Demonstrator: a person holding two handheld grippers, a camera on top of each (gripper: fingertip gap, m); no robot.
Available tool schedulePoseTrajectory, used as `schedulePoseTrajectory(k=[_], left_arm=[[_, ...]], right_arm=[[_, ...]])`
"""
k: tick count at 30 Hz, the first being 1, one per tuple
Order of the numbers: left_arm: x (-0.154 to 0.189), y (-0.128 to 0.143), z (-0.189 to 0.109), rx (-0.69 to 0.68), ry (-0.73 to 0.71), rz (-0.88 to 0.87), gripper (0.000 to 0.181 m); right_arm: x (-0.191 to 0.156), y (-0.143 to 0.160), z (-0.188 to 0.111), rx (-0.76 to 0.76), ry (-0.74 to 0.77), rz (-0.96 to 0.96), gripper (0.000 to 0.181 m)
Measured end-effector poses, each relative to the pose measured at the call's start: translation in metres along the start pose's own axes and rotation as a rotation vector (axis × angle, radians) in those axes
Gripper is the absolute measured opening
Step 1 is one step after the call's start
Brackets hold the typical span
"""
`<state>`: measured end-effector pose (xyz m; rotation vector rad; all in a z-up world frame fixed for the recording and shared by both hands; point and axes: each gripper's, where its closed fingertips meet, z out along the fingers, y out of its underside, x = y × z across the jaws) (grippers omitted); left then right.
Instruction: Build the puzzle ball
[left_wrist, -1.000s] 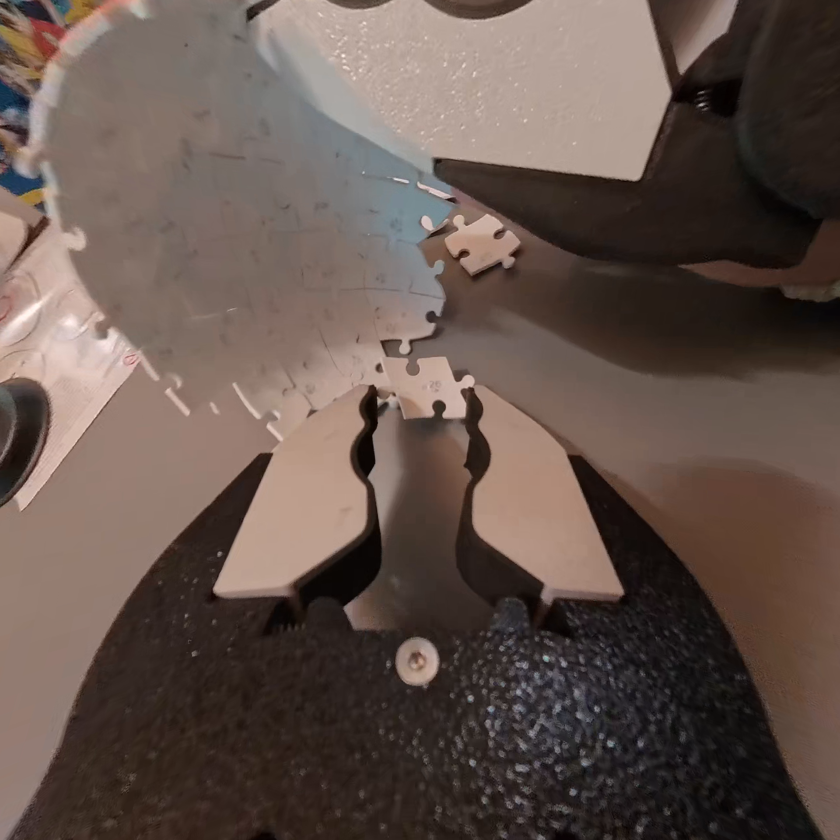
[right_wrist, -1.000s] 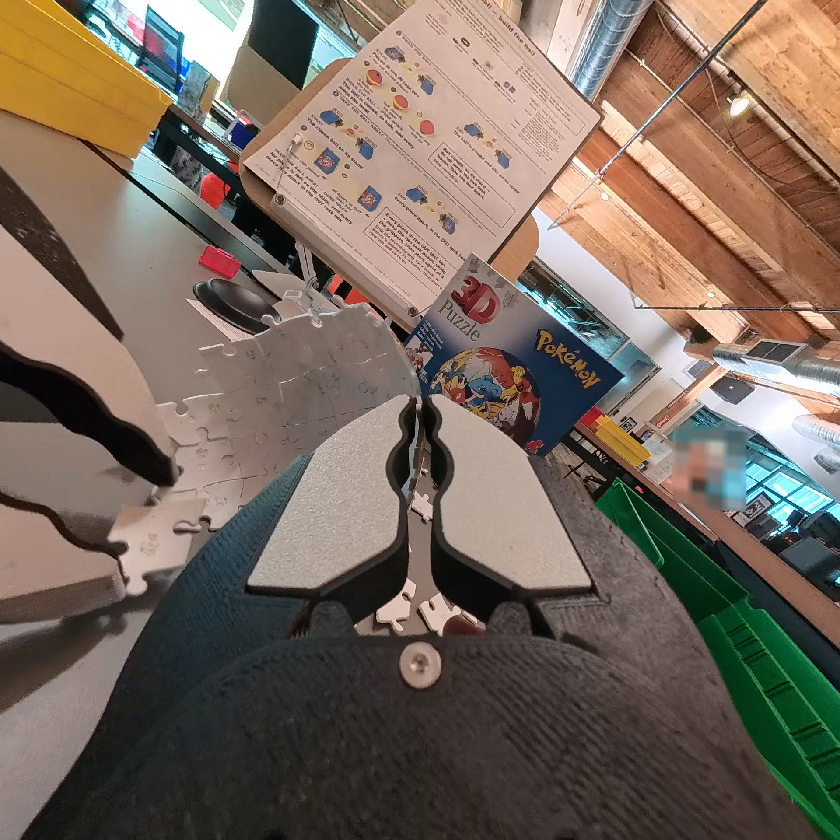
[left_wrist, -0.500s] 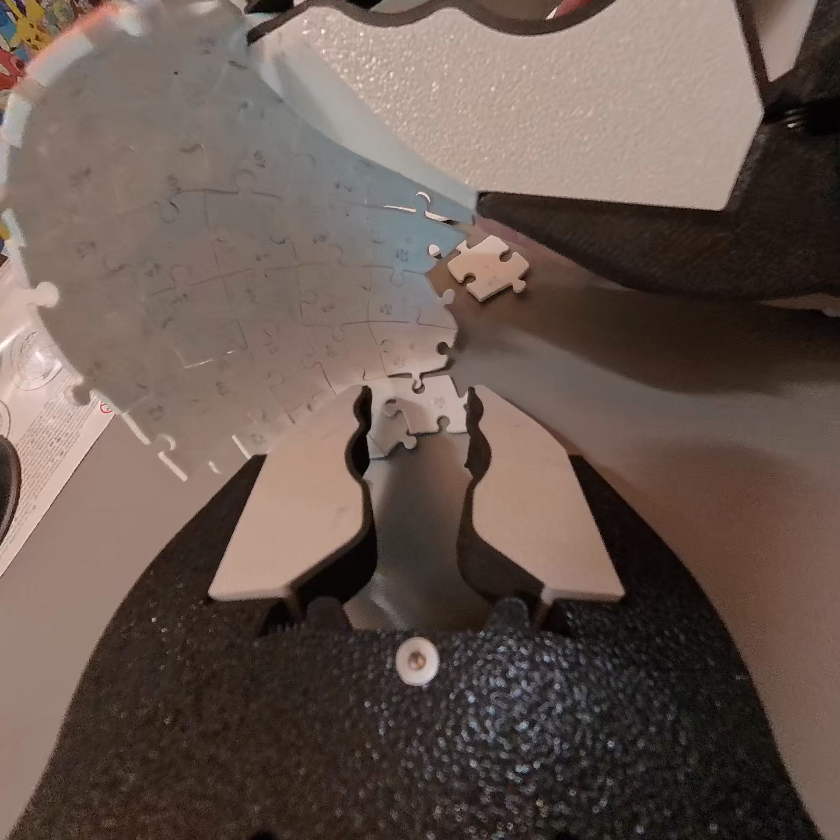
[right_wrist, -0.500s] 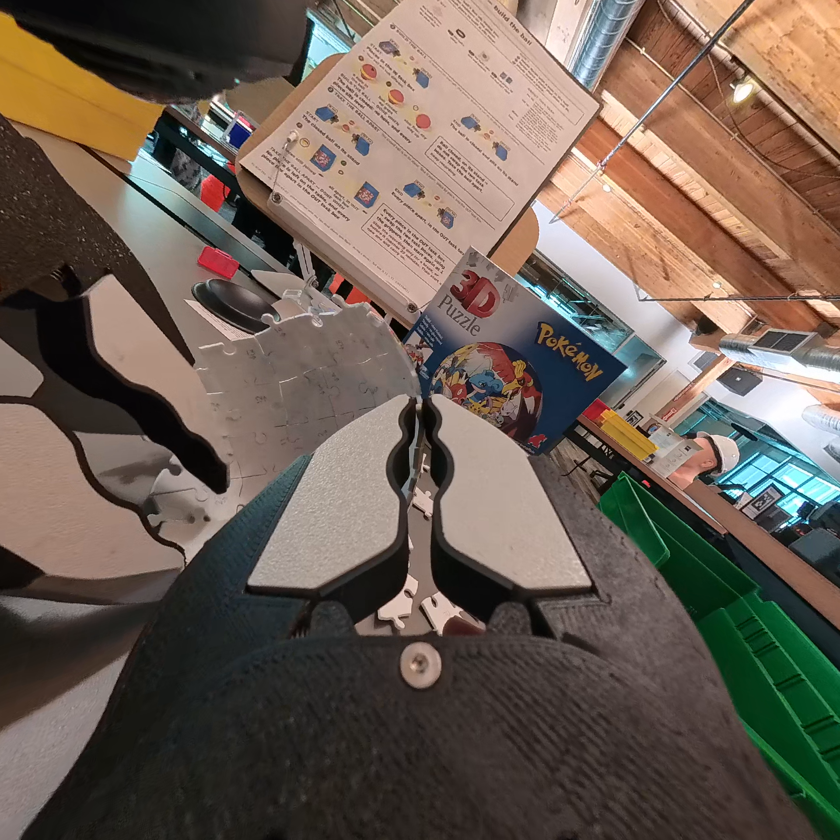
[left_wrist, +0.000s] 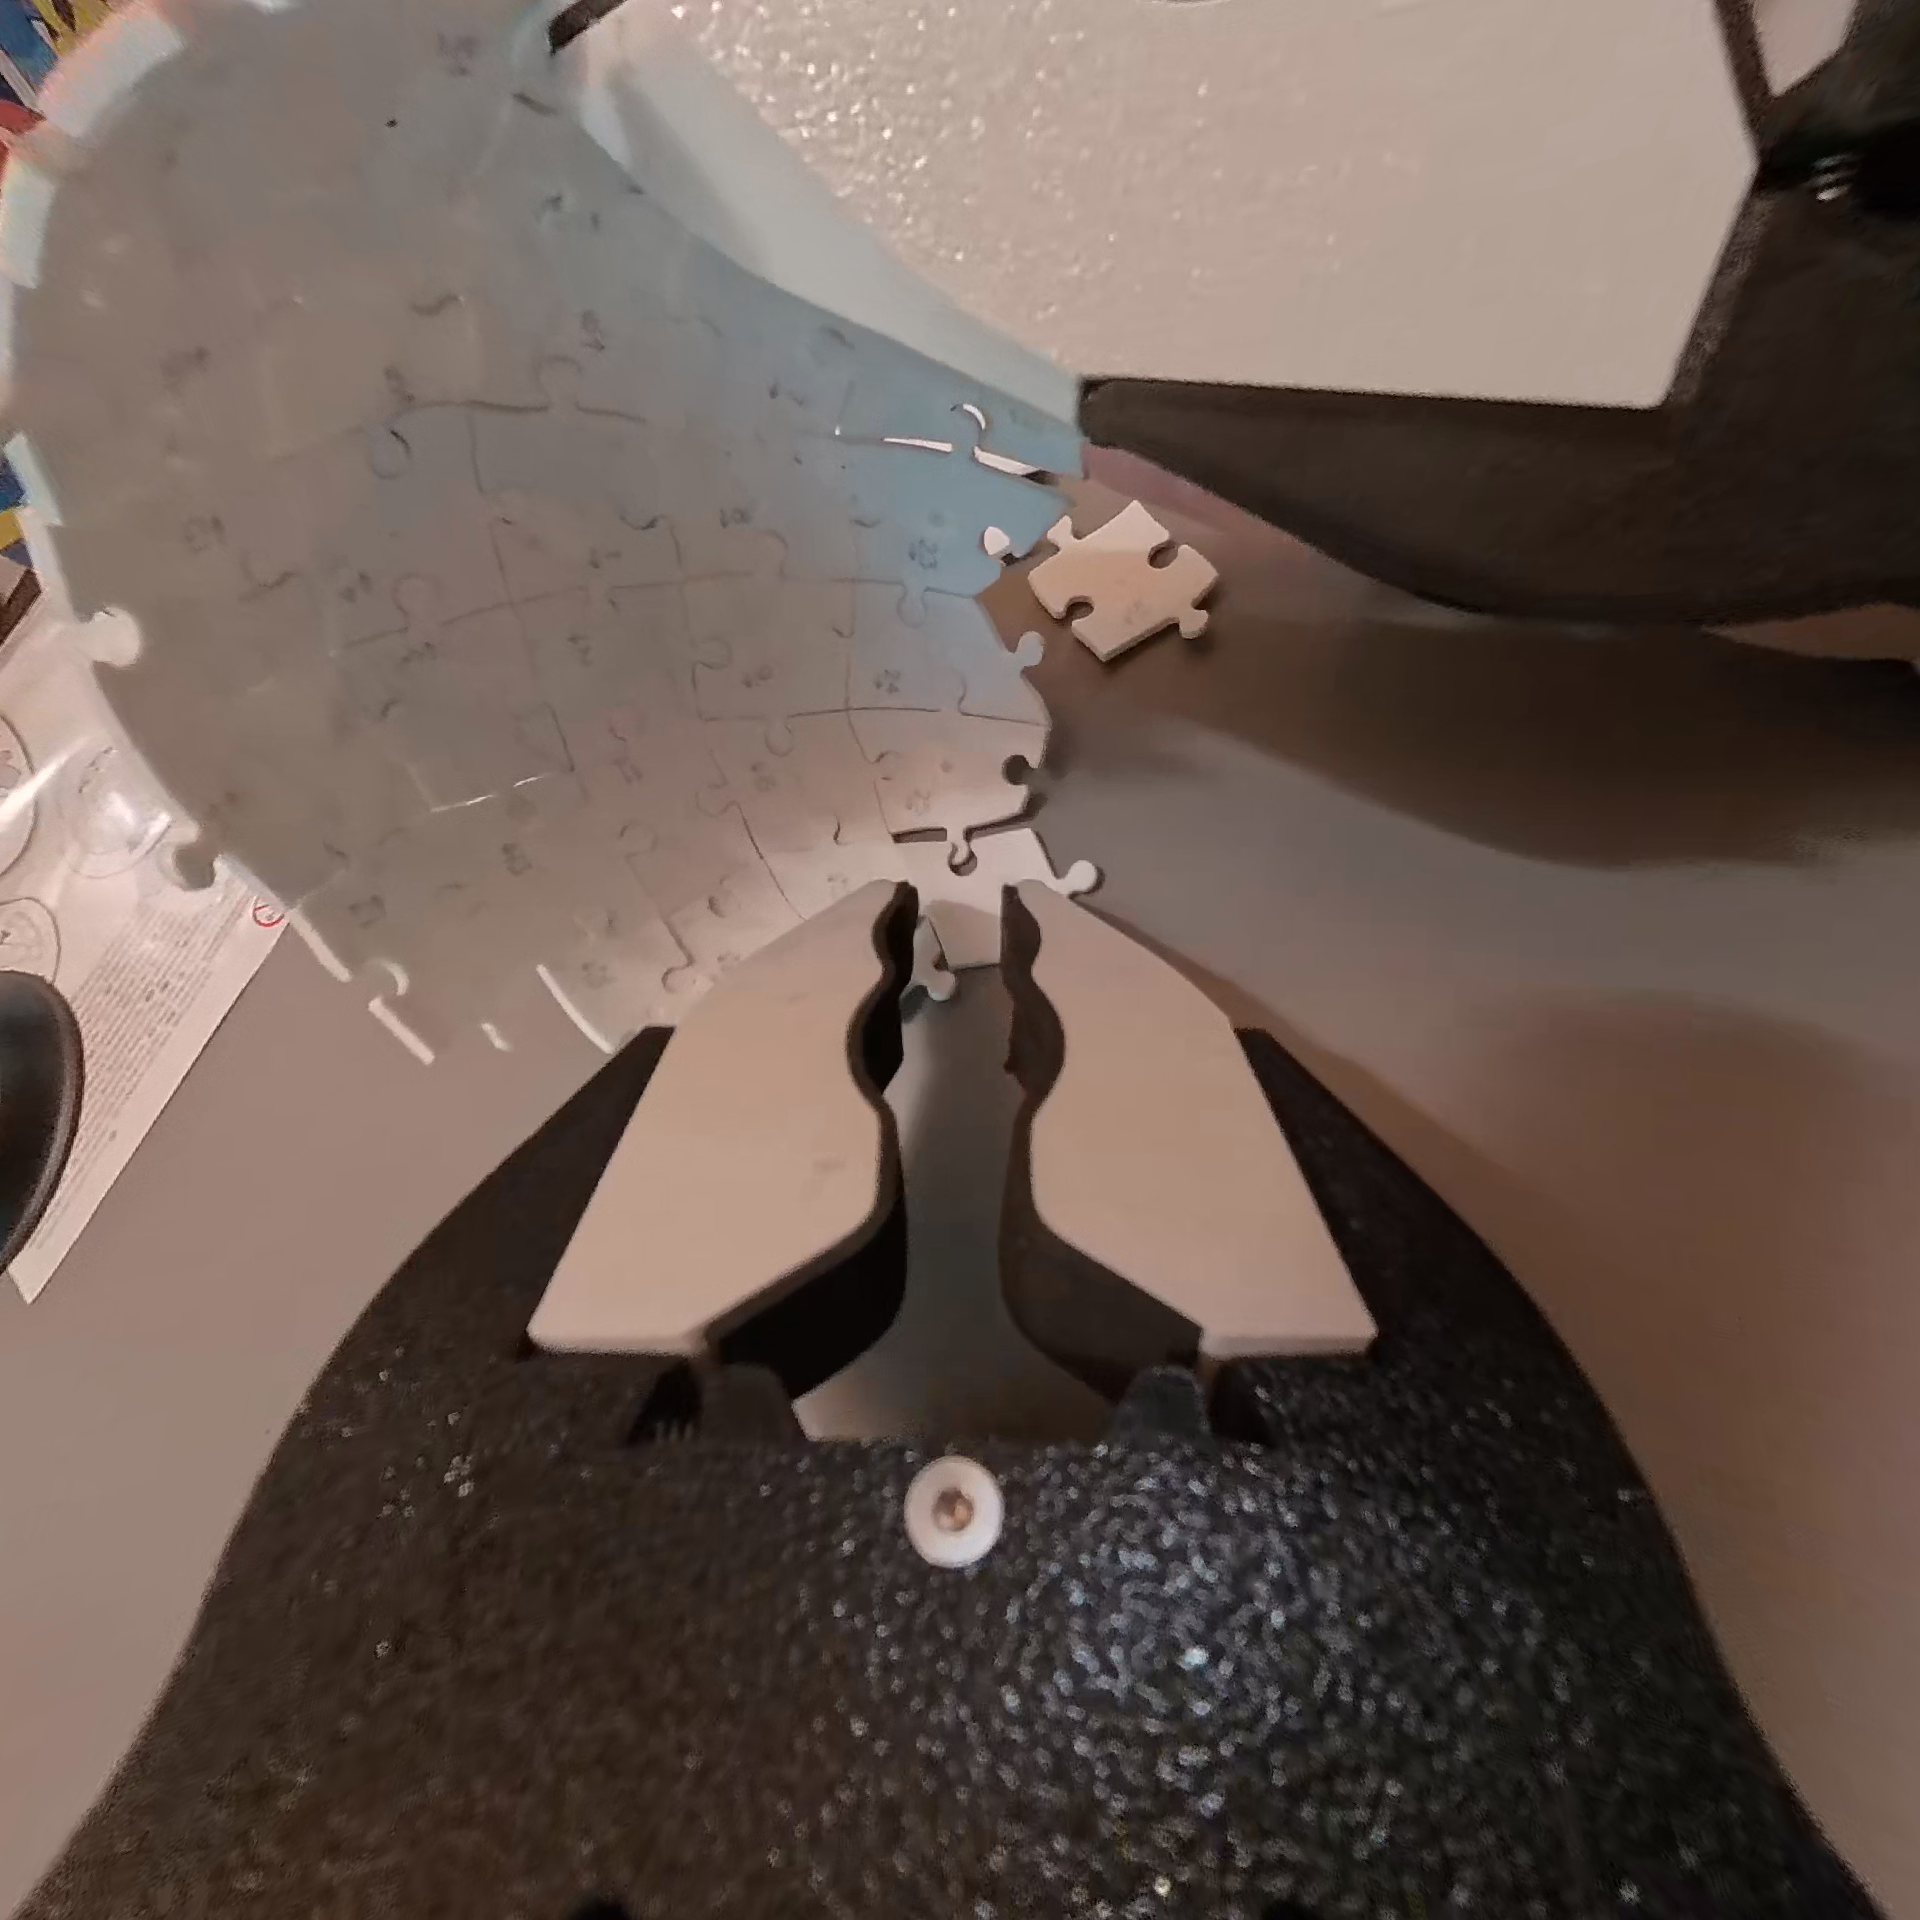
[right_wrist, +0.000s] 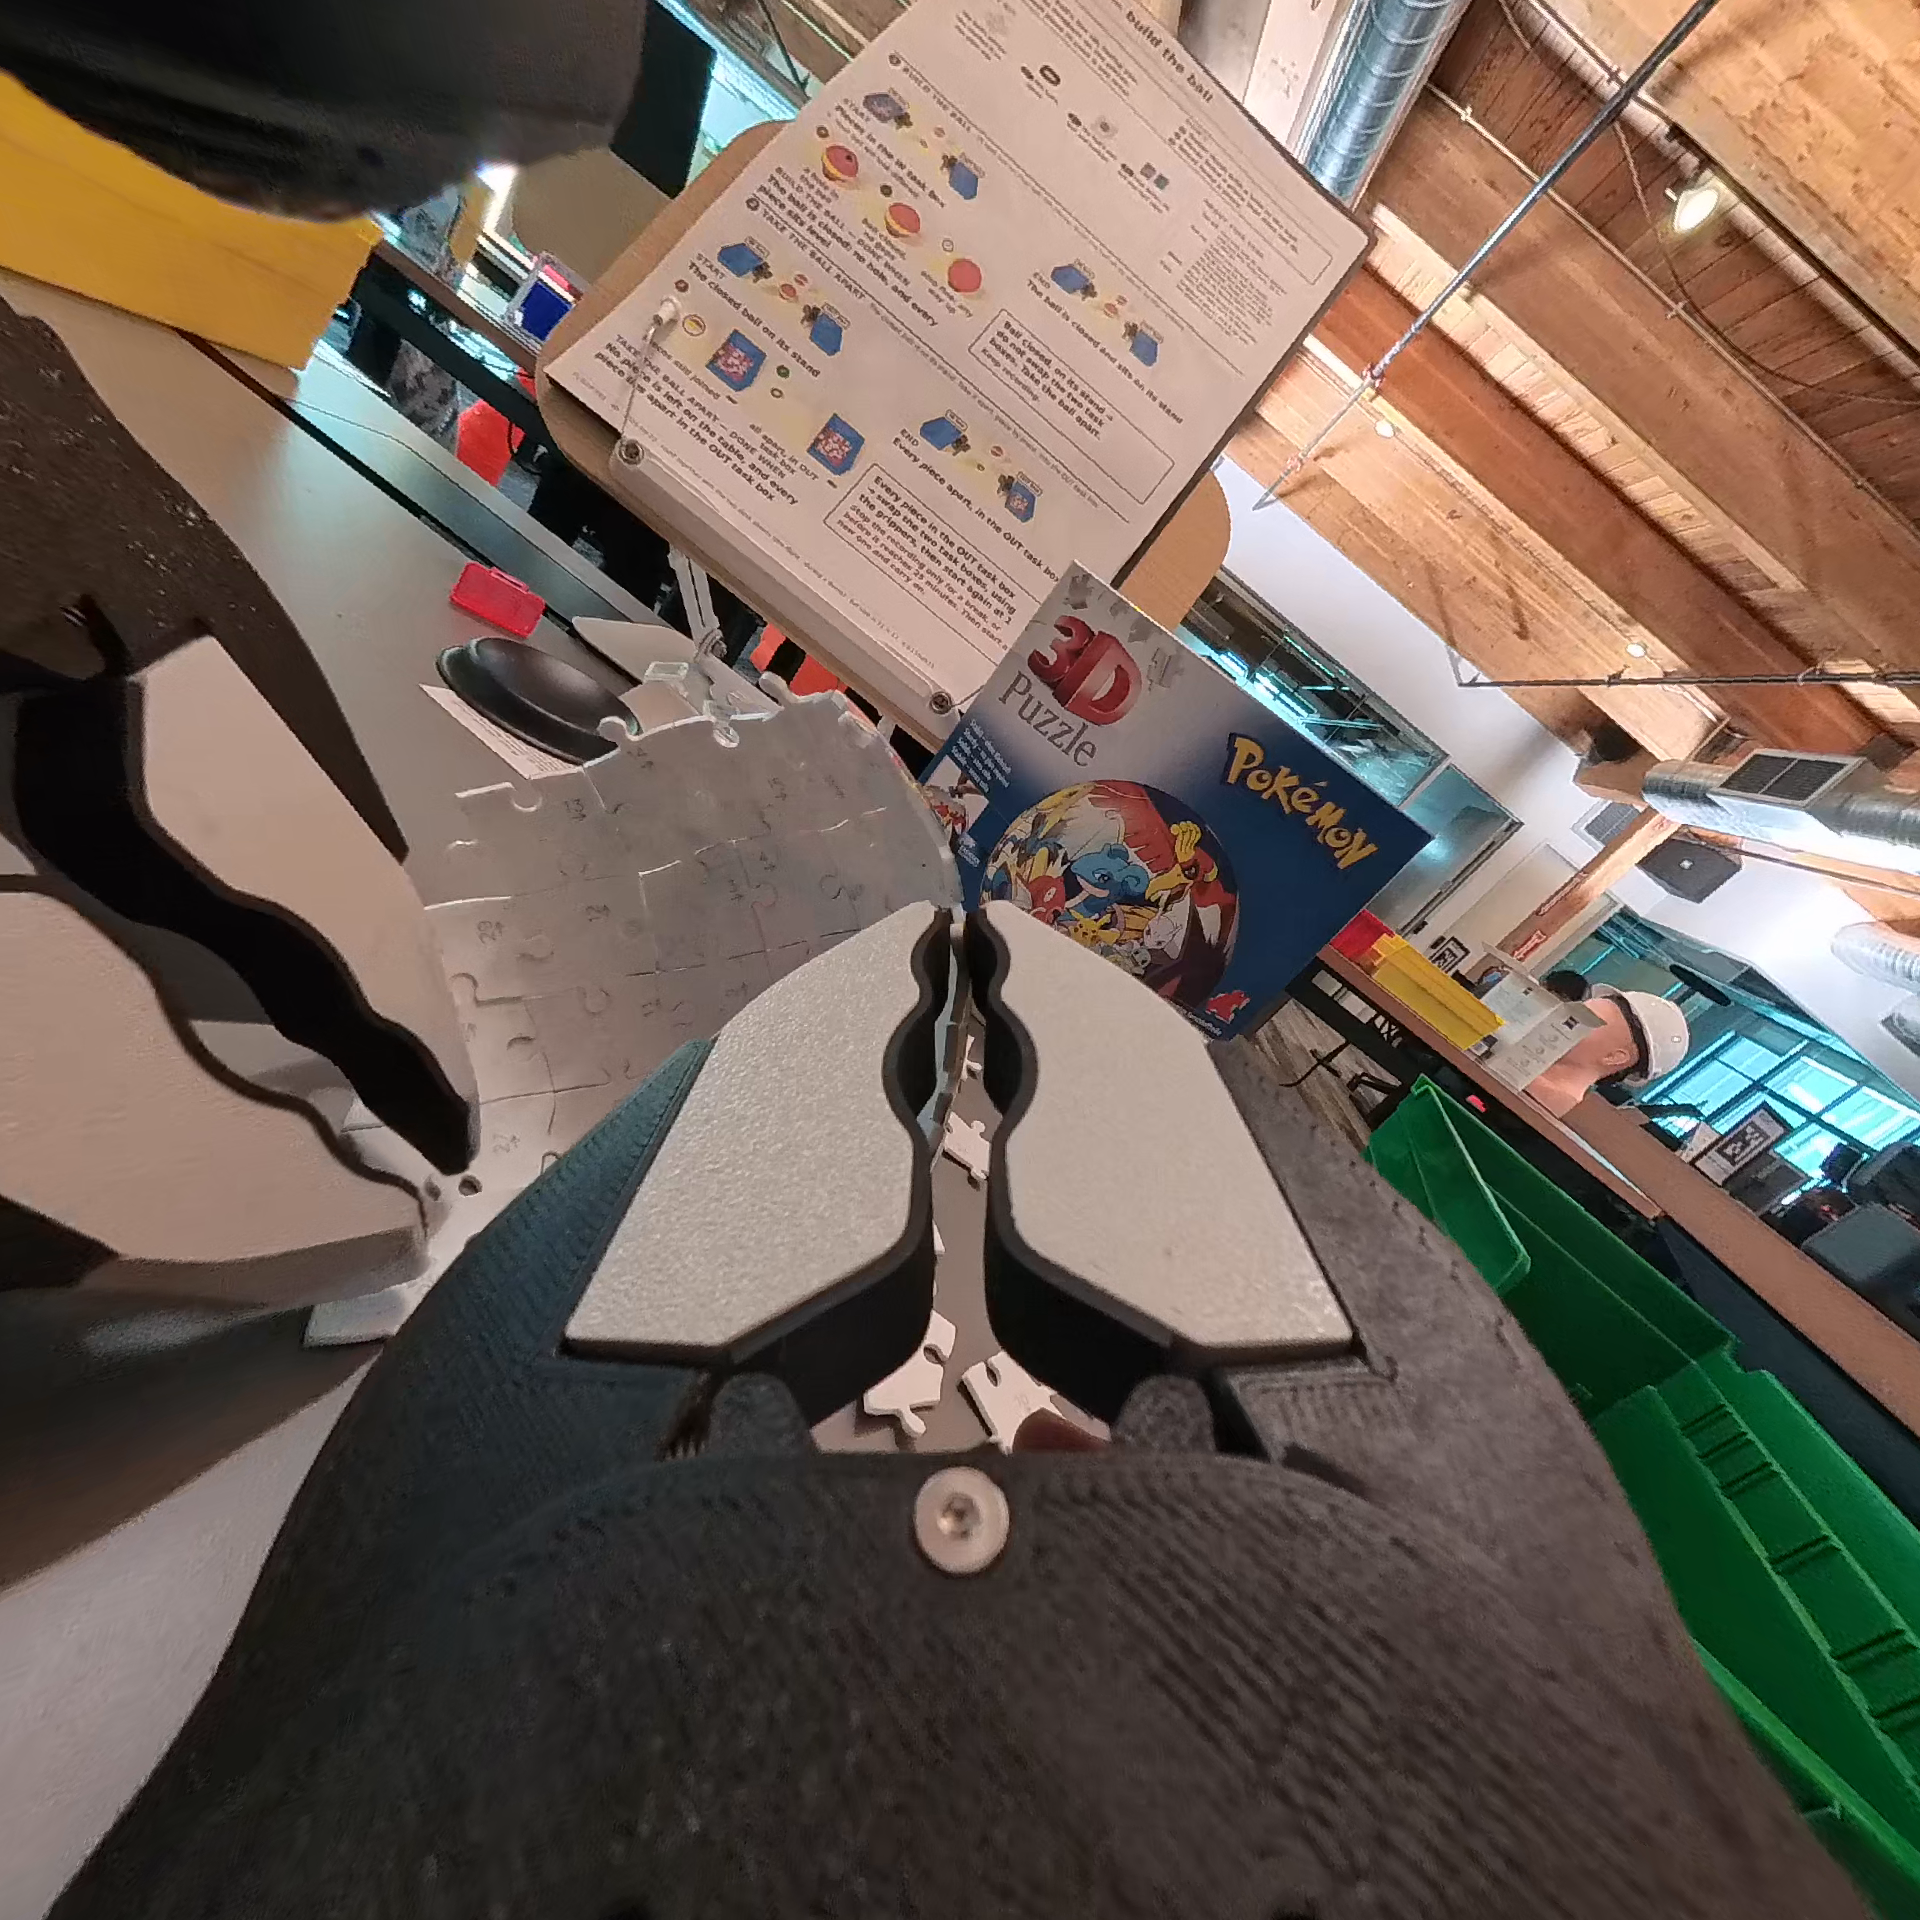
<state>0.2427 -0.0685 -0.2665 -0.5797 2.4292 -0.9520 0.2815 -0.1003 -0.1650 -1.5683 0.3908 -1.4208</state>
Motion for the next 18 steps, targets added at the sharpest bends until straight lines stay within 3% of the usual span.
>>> schedulePoseTrajectory(k=[11, 15, 18], left_arm=[[-0.002, -0.002, -0.001, -0.011, -0.023, -0.045, 0.000], [0.010, -0.003, -0.013, -0.019, 0.054, -0.289, 0.000], [0.019, -0.002, -0.010, -0.049, 0.063, -0.364, 0.001]], right_arm=[[0.001, 0.001, 0.000, -0.002, 0.001, 0.005, 0.004], [0.001, 0.001, 0.000, -0.002, 0.002, 0.009, 0.004], [0.001, 0.000, 0.000, 0.000, 0.001, 0.010, 0.004]])
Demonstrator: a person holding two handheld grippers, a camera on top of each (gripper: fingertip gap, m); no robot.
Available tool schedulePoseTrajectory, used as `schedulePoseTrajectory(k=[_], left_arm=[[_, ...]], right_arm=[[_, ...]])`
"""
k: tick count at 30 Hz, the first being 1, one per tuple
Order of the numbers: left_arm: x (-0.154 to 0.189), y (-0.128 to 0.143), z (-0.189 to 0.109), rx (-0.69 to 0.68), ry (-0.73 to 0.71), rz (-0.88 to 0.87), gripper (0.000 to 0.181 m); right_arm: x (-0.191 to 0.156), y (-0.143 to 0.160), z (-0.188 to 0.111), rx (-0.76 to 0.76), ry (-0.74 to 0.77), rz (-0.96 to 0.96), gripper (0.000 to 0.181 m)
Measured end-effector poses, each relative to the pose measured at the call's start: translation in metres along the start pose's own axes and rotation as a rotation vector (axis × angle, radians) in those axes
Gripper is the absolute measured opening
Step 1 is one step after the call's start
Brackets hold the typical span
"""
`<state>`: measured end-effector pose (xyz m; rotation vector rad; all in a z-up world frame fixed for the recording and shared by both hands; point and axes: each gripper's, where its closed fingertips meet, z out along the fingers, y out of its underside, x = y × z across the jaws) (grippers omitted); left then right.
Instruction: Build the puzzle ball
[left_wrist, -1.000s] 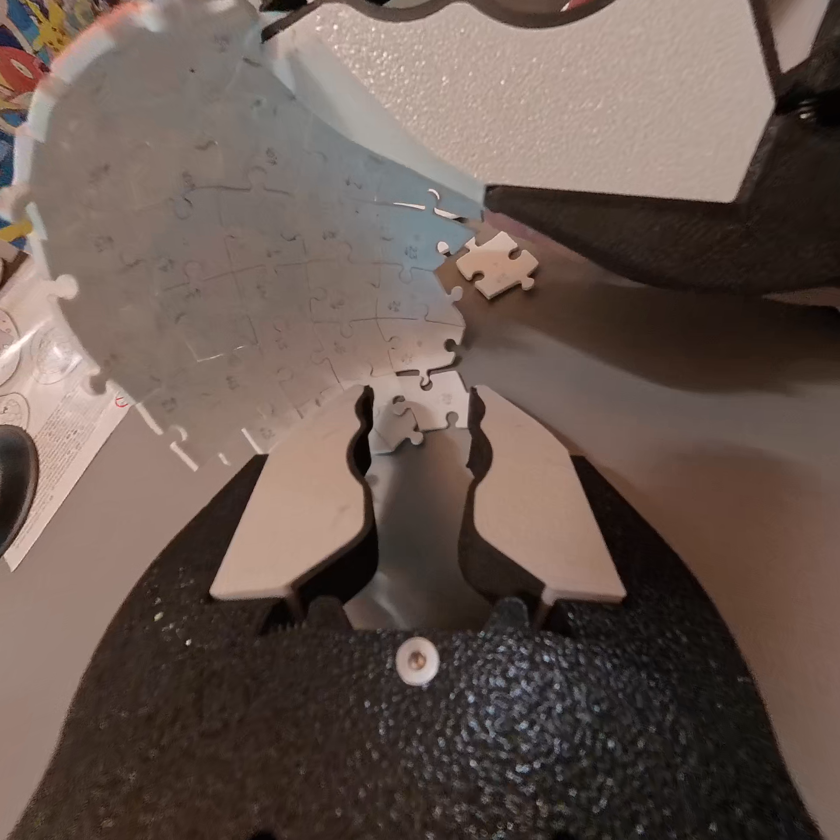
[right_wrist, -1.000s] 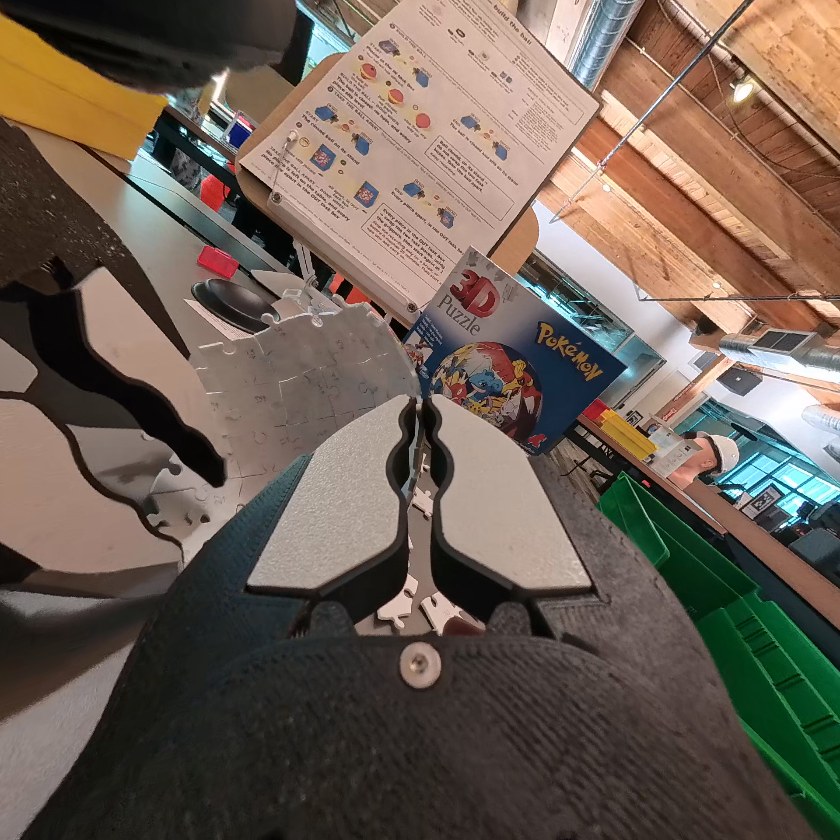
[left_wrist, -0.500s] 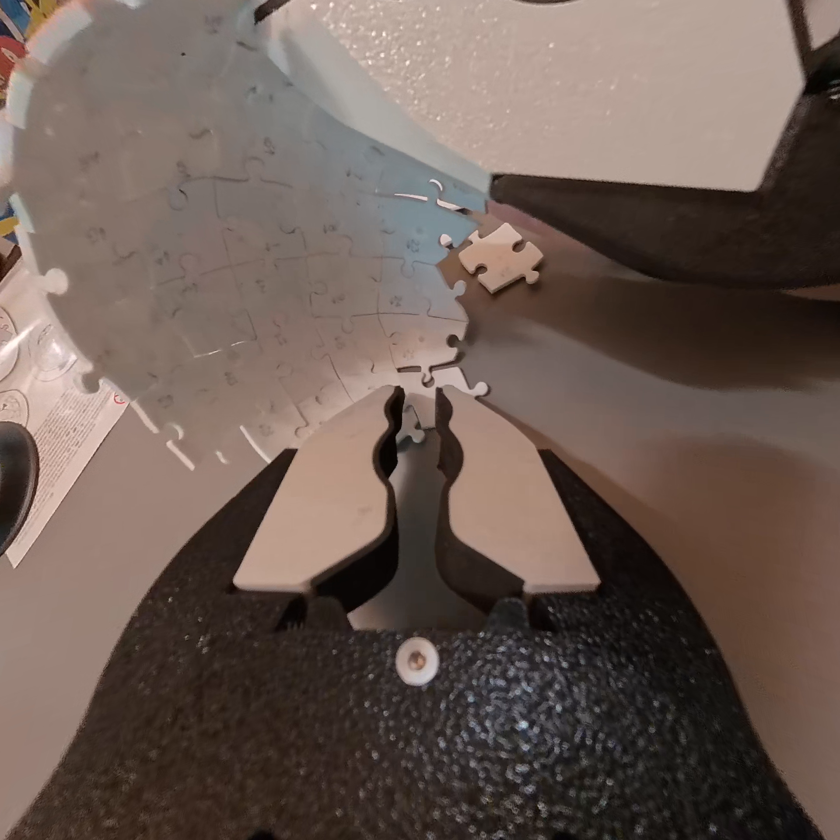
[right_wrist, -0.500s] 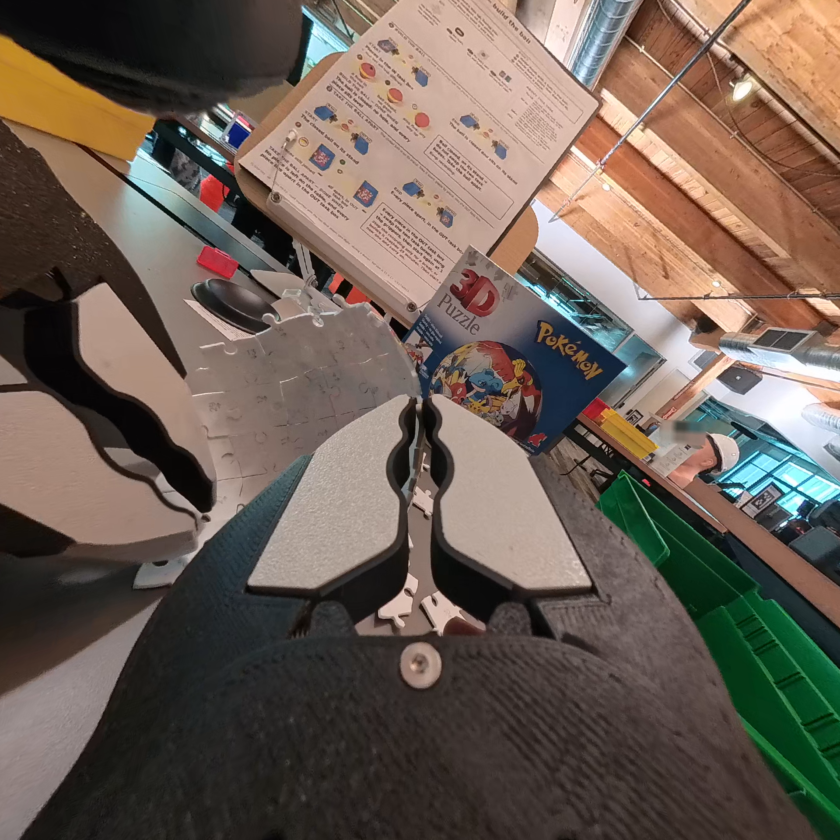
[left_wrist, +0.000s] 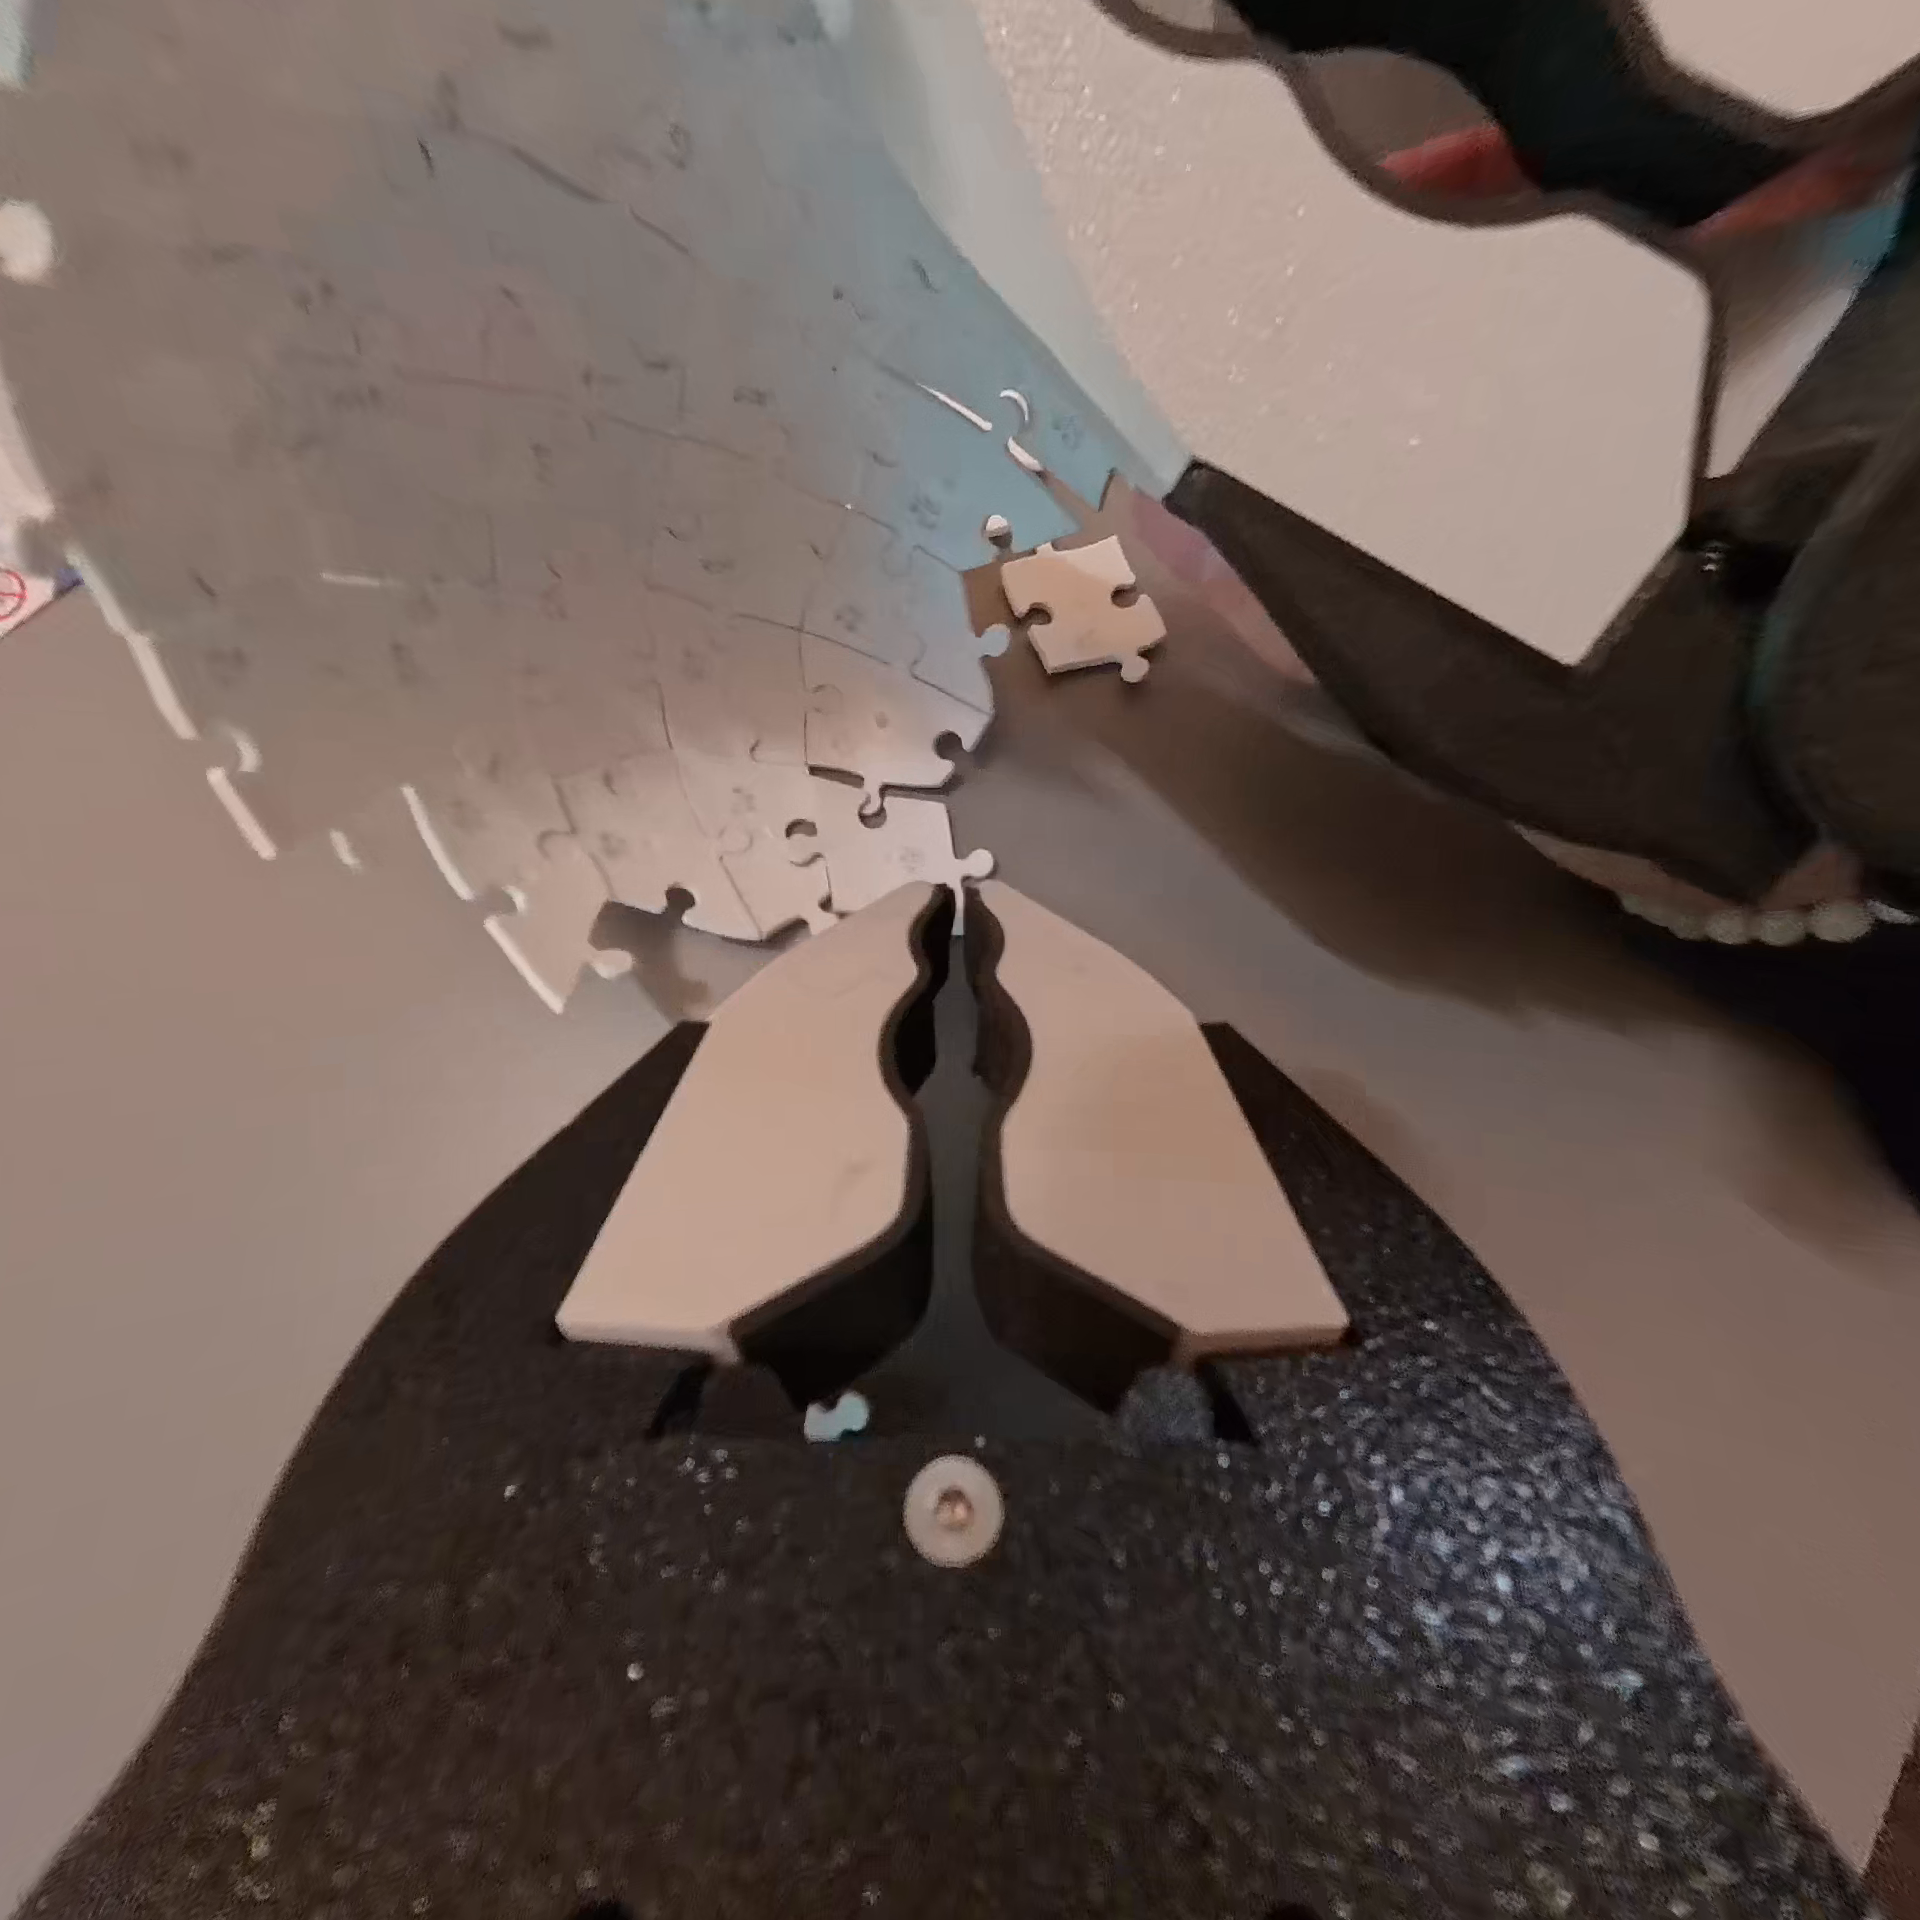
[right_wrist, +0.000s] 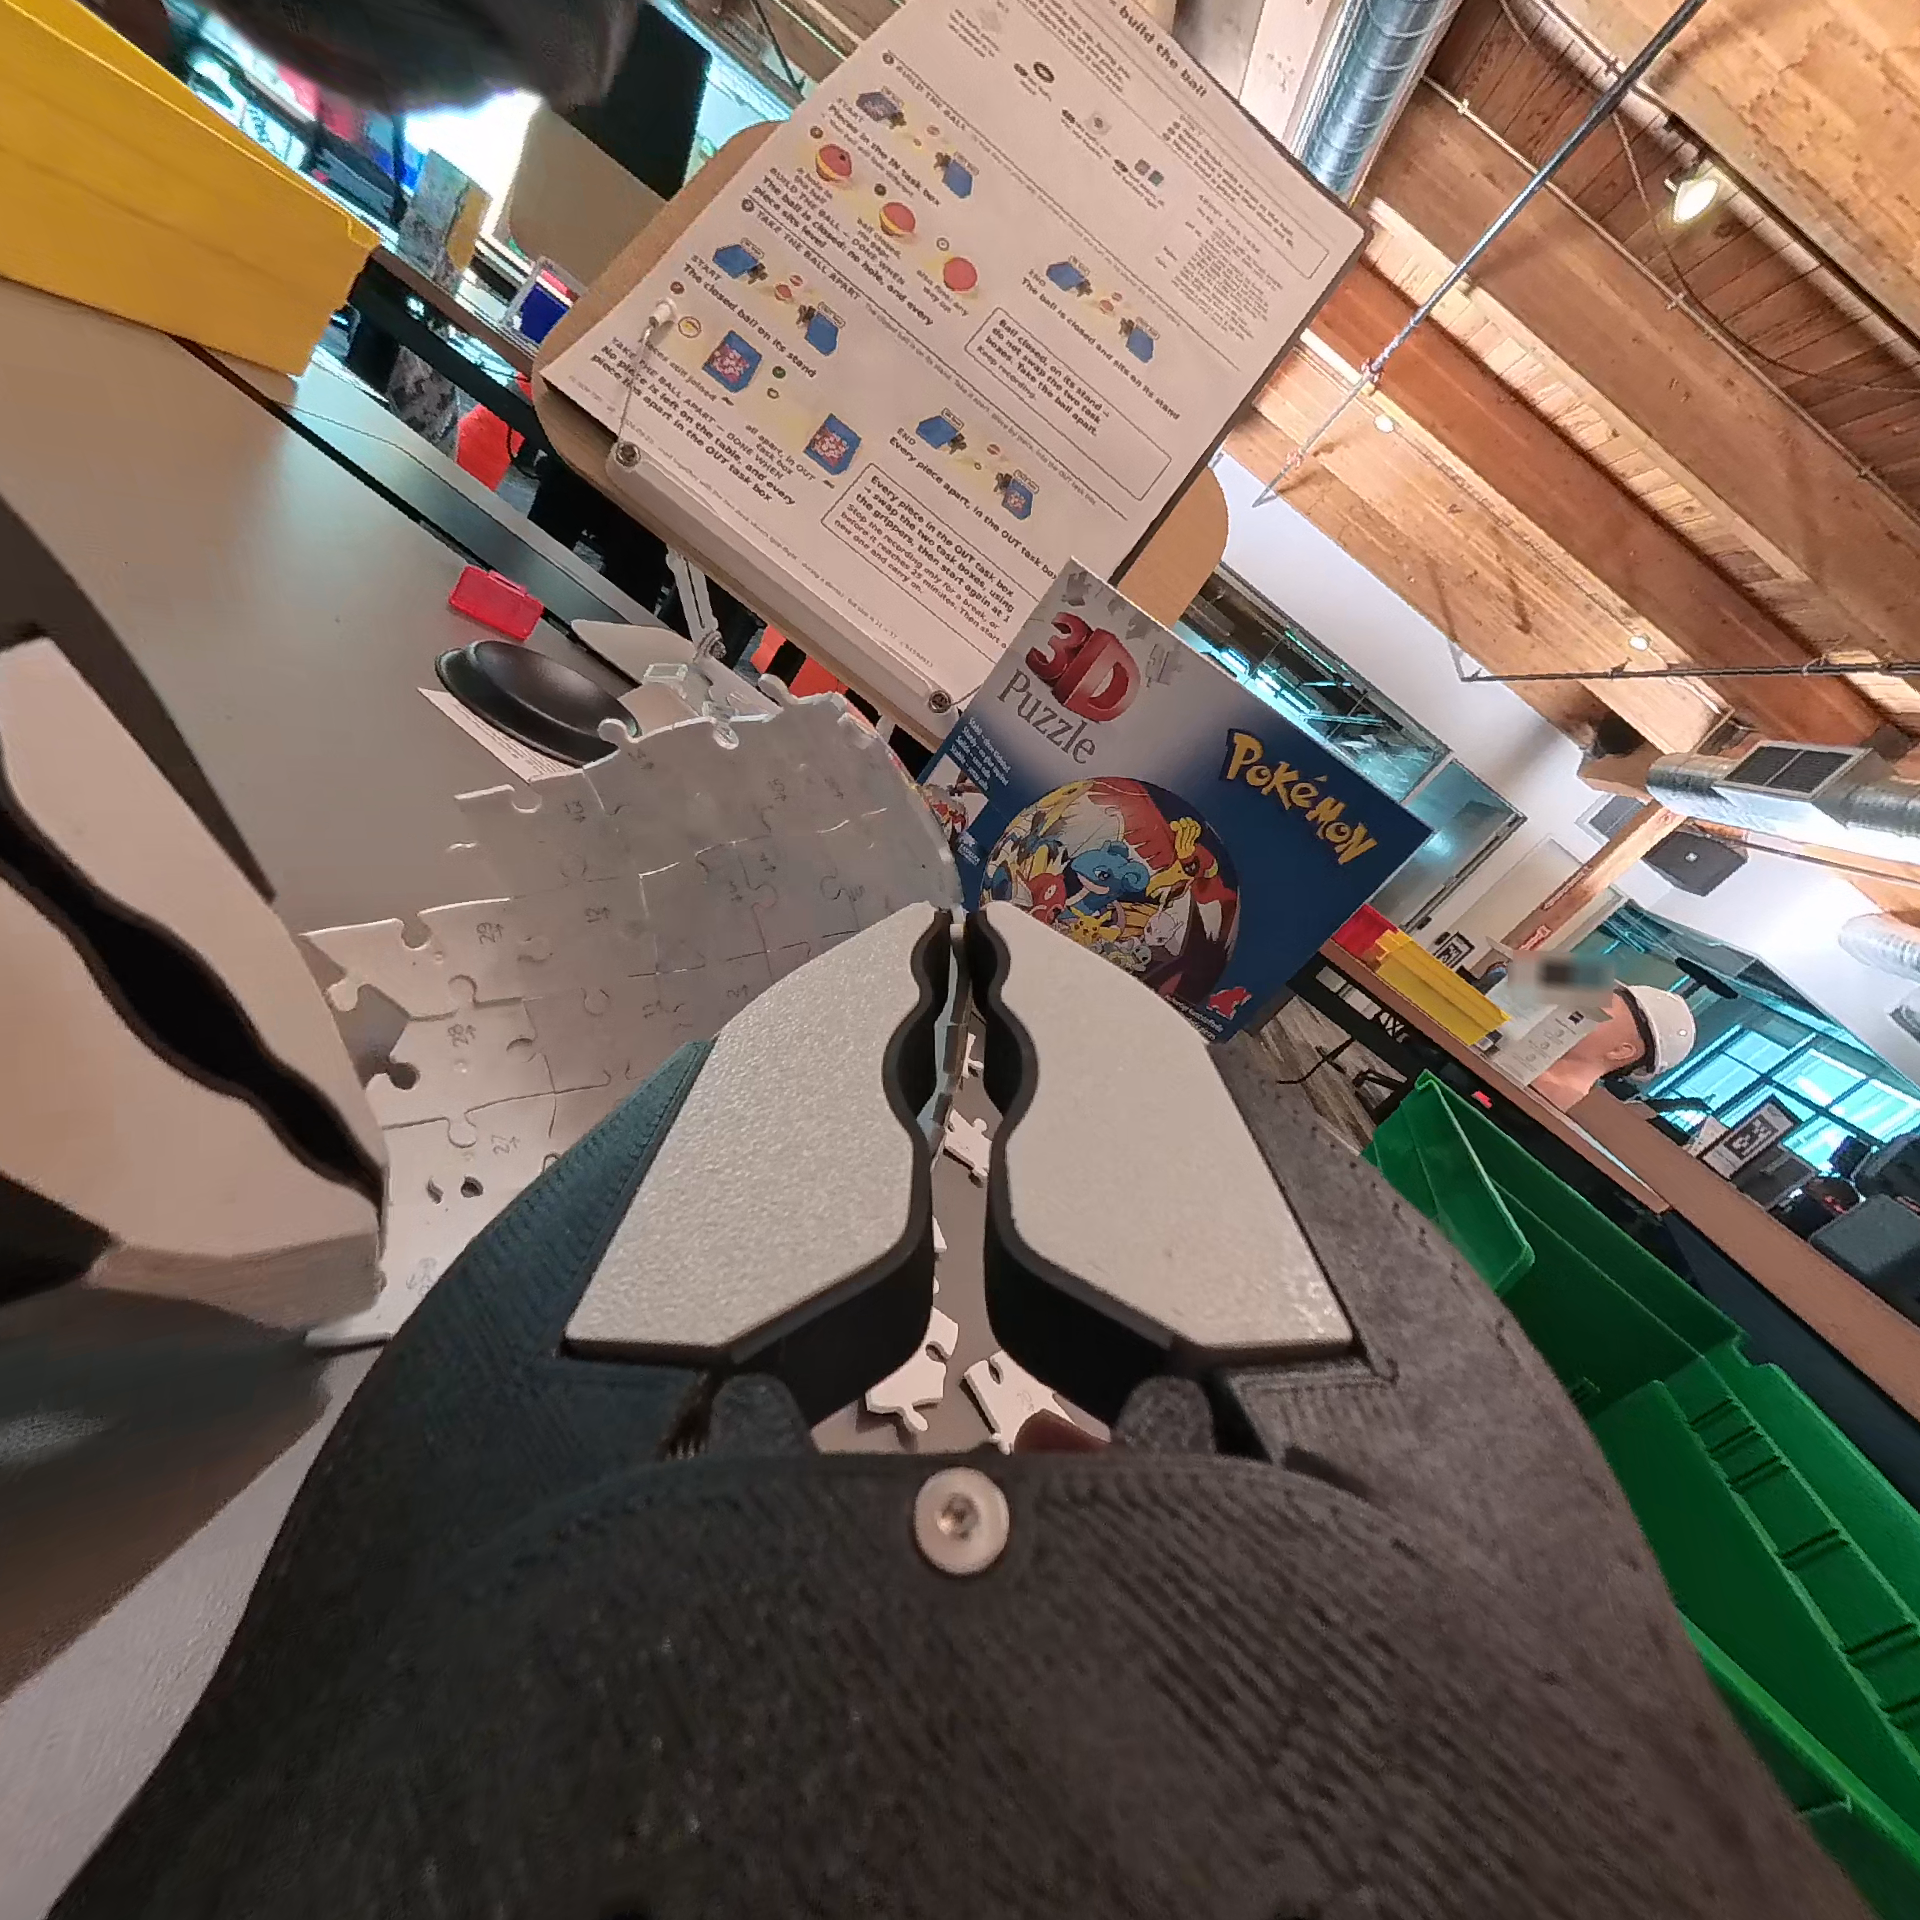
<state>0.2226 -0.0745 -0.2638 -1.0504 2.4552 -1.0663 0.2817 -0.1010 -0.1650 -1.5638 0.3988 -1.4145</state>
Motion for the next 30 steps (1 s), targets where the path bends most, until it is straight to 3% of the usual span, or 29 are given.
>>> schedulePoseTrajectory(k=[4, 15, 19, 24, 30], left_arm=[[0.001, 0.007, 0.007, -0.055, -0.054, 0.004, 0.008], [-0.004, 0.002, 0.011, -0.035, -0.137, 0.003, 0.012], [-0.007, -0.012, 0.010, 0.053, -0.177, 0.031, 0.001], [-0.009, -0.009, 0.018, -0.003, -0.182, 0.098, 0.002], [-0.016, -0.009, 0.021, -0.020, -0.194, -0.008, 0.002]], right_arm=[[0.000, 0.000, 0.000, -0.001, -0.001, 0.007, 0.004], [0.003, 0.002, -0.001, 0.002, -0.002, 0.043, 0.003], [0.004, 0.002, -0.001, 0.001, 0.001, 0.055, 0.004], [0.004, 0.002, -0.001, 0.002, 0.001, 0.063, 0.004], [0.004, 0.002, -0.003, 0.001, 0.001, 0.069, 0.004]])
